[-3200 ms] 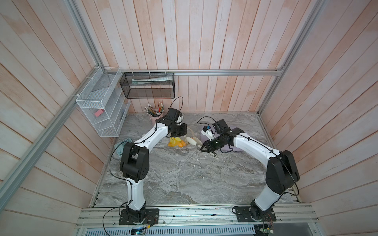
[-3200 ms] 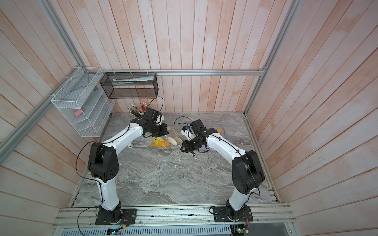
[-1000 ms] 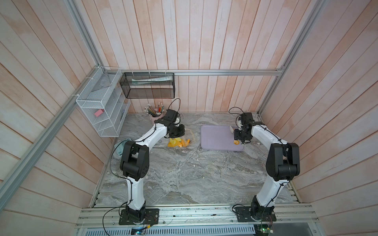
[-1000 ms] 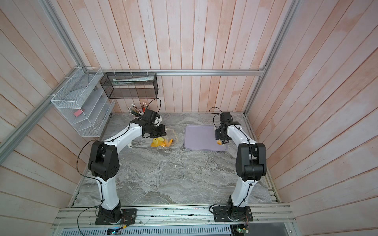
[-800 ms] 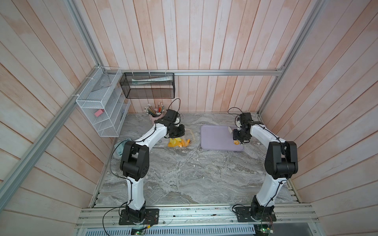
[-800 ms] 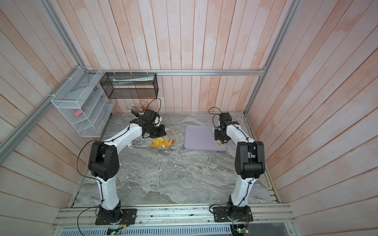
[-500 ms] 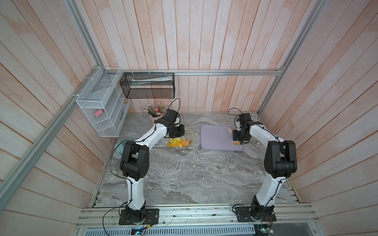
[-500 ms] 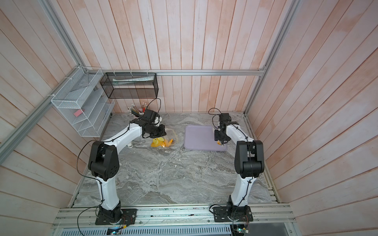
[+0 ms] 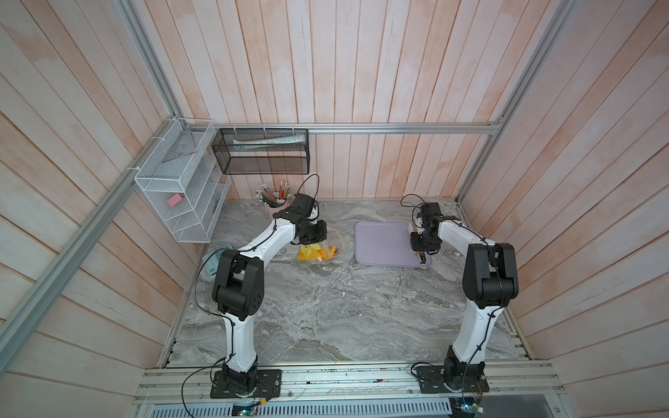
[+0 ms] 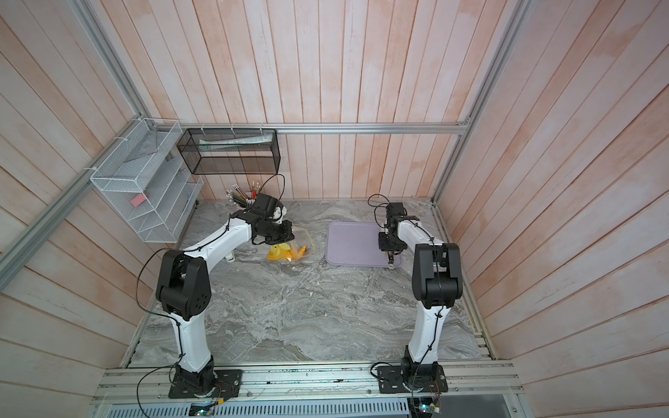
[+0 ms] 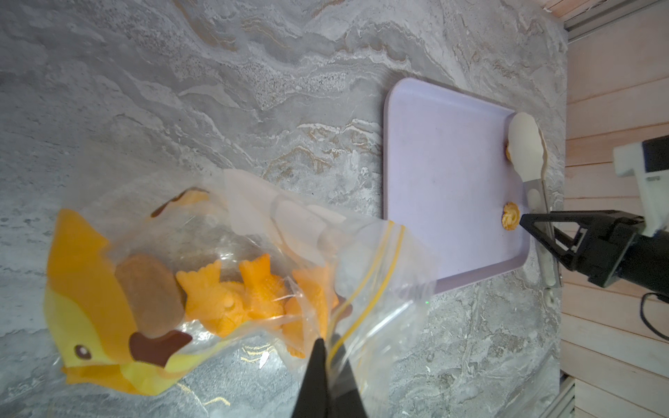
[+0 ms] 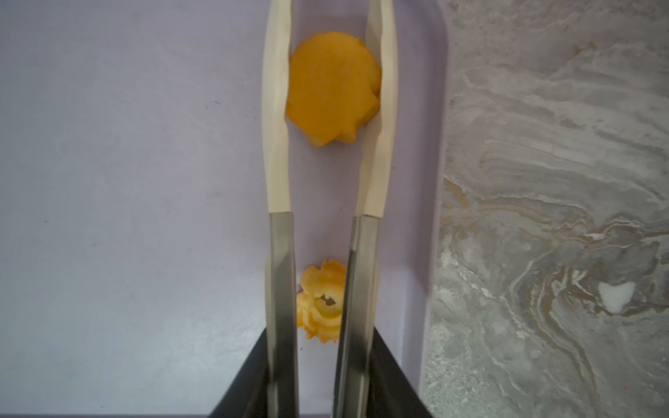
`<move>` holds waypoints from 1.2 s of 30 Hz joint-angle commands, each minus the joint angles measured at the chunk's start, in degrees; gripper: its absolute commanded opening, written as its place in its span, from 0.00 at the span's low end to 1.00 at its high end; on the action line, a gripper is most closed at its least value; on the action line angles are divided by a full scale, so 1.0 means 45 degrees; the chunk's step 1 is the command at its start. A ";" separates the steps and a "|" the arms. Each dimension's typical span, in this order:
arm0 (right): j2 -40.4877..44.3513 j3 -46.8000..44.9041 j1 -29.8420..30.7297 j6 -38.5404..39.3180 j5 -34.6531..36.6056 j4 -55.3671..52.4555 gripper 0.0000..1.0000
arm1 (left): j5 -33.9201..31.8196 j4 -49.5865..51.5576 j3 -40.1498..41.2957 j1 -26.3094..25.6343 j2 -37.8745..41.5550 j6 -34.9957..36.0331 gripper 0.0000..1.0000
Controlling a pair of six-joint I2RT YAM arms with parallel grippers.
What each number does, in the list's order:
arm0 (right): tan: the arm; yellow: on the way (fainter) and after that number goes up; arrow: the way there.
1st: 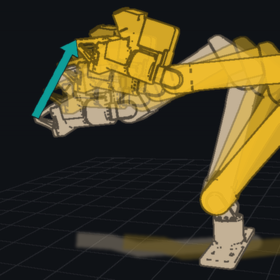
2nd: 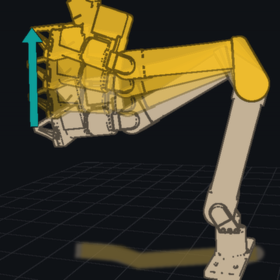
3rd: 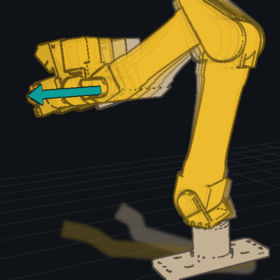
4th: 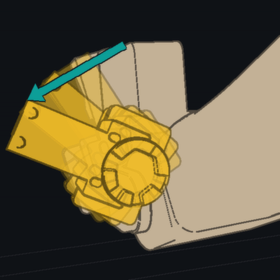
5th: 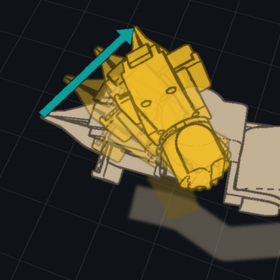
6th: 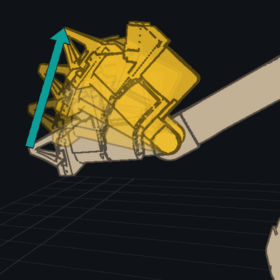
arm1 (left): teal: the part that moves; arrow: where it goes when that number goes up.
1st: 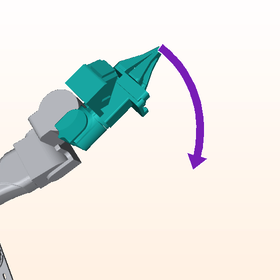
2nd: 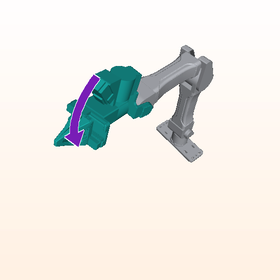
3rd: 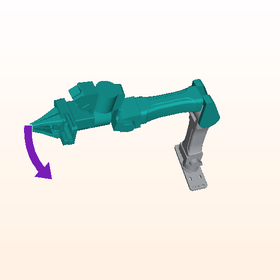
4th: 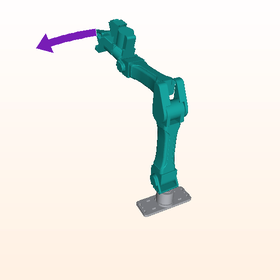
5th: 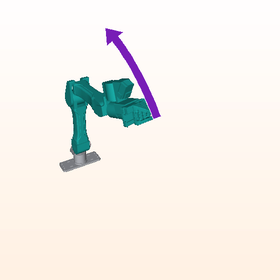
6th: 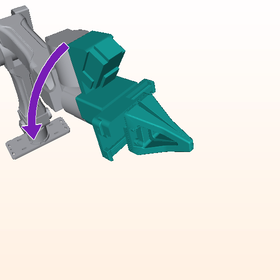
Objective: Put the cookies into a resealable bag to prevent moisture
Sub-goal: Pick up the cookie from the tray, then place the cookie in the ziploc bag.
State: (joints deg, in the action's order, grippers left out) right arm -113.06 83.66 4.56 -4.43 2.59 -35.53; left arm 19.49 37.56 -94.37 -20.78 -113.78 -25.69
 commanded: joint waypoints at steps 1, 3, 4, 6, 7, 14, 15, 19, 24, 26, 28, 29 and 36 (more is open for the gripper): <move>0.1163 -0.0186 -0.0059 -0.0040 -0.0319 0.0135 0.35 | 0.0138 -0.0071 -0.0221 0.0060 0.0148 0.0134 0.00; 0.1502 -0.0264 -0.0051 -0.0003 -0.0484 -0.0008 0.34 | 0.0187 -0.0103 -0.0211 0.0056 0.0147 0.0105 0.00; 0.1714 -0.0316 -0.0055 0.0019 -0.0674 -0.0074 0.34 | 0.0213 -0.0117 -0.0192 0.0052 0.0146 0.0086 0.00; 0.2133 -0.0492 -0.0003 0.0026 -0.1099 -0.0184 0.34 | 0.0249 -0.0127 -0.0172 0.0032 0.0147 0.0074 0.00; 0.2389 -0.0619 0.0069 0.0062 -0.1326 -0.0223 0.33 | 0.0278 -0.0128 -0.0152 0.0027 0.0147 0.0084 0.00; 0.4223 -0.1470 0.1062 0.0023 -0.3529 -0.0616 0.34 | 0.0376 -0.0183 -0.0179 -0.0005 0.0127 0.0045 0.00; 0.4424 -0.1479 0.1367 0.0108 -0.3788 -0.0888 0.33 | 0.0377 -0.0147 -0.0216 -0.0035 0.0113 0.0045 0.00; 0.5060 -0.1458 0.2697 0.0375 -0.4570 -0.1681 0.33 | 0.0397 -0.0057 -0.0274 -0.0014 0.0127 0.0133 0.00; 0.5477 -0.1574 0.4244 0.0186 -0.6174 -0.1551 0.34 | 0.0478 0.0016 -0.0338 -0.0064 0.0132 0.0143 0.00; 0.5419 -0.1651 0.4644 -0.0002 -0.6697 -0.1307 0.34 | 0.0475 0.0048 -0.0358 -0.0085 0.0137 0.0143 0.00; 0.5253 -0.1778 0.5017 -0.0182 -0.7069 -0.0975 0.34 | 0.0484 0.0081 -0.0389 -0.0100 0.0156 0.0143 0.00; 0.5165 -0.1839 0.5143 -0.0241 -0.7225 -0.0842 0.34 | 0.0494 0.0104 -0.0430 -0.0100 0.0149 0.0158 0.00; 0.4428 -0.2301 0.5589 -0.0741 -0.7648 0.0407 0.34 | 0.0630 0.0344 -0.0708 -0.0126 0.0154 0.0357 0.00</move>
State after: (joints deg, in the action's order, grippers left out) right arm -91.72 73.95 29.50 -6.24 -29.10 -37.78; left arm 21.04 38.22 -95.72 -21.08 -113.78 -25.45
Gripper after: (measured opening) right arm 0.352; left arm 0.046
